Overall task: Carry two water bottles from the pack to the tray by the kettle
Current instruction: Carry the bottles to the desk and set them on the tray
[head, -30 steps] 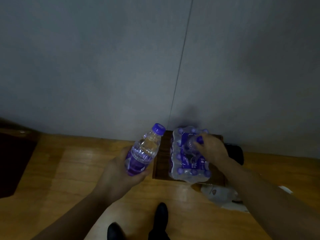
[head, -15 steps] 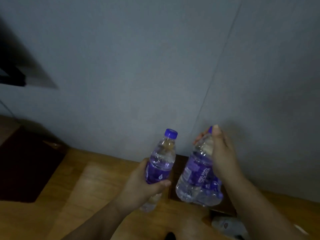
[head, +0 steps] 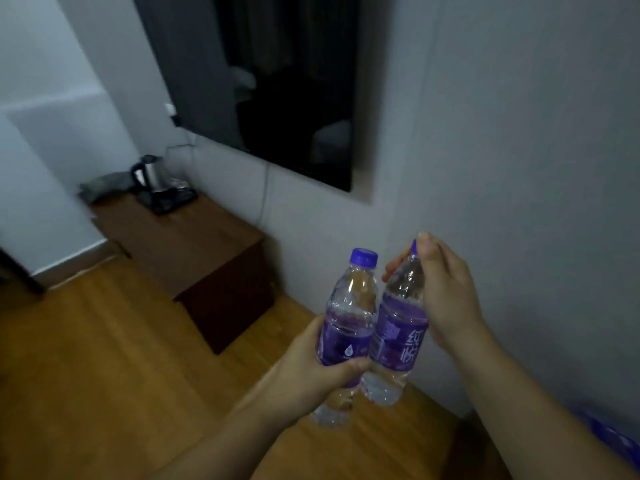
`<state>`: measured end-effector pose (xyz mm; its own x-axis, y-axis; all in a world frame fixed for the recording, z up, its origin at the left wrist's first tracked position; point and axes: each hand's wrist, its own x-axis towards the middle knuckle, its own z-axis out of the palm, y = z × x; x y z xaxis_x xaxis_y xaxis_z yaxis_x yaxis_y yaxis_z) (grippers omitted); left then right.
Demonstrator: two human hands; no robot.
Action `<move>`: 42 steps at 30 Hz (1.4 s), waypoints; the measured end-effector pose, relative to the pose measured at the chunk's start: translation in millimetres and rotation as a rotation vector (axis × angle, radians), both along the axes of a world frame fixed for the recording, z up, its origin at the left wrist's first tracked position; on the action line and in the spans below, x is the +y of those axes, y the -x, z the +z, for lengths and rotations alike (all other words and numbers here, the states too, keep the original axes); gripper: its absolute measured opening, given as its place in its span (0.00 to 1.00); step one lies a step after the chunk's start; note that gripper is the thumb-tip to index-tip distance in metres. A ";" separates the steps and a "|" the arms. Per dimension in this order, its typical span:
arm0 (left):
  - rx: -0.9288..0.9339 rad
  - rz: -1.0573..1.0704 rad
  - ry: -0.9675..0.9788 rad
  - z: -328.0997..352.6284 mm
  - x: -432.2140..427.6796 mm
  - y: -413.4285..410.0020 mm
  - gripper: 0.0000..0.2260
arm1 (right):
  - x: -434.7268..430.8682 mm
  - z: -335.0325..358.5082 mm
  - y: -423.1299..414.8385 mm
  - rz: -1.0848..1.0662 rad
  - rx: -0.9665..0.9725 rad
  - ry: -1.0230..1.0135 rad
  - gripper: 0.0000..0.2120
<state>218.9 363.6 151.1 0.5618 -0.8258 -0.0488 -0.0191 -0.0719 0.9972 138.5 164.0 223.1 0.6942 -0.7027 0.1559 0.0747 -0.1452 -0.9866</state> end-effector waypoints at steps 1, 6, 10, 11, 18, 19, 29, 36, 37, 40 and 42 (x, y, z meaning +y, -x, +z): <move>-0.001 0.034 0.017 2.0 20.4 -16.3 0.29 | 19.3 3.7 -19.9 0.014 -0.006 0.000 0.29; -0.021 0.172 0.048 10.0 110.5 -84.9 0.27 | 102.6 17.6 -112.4 0.090 -0.019 0.010 0.27; -0.018 0.275 0.066 12.6 165.0 -144.6 0.29 | 158.6 27.3 -192.7 0.157 -0.037 0.050 0.23; -0.016 0.300 0.069 13.0 176.3 -161.2 0.29 | 170.6 28.8 -214.4 0.177 -0.042 0.057 0.23; -0.046 0.434 0.059 11.0 242.7 -308.9 0.29 | 235.6 18.5 -387.1 0.328 -0.083 0.032 0.29; -0.050 0.446 0.058 9.4 251.2 -333.2 0.30 | 243.2 14.7 -415.8 0.353 -0.084 0.031 0.30; -0.054 0.644 0.043 33.0 344.4 -569.6 0.26 | 340.2 34.2 -698.0 0.558 -0.062 0.078 0.27; -0.091 0.675 0.038 22.0 402.0 -718.7 0.27 | 403.9 29.9 -852.9 0.591 -0.045 0.084 0.24; -0.093 0.661 0.044 18.6 411.1 -742.9 0.27 | 413.0 26.7 -874.6 0.584 -0.043 0.083 0.24; -0.085 0.615 0.069 10.2 438.0 -814.5 0.29 | 440.4 19.8 -936.3 0.537 -0.042 0.093 0.24; -0.073 0.572 0.072 8.1 455.7 -863.7 0.29 | 457.6 18.9 -975.1 0.490 -0.030 0.090 0.23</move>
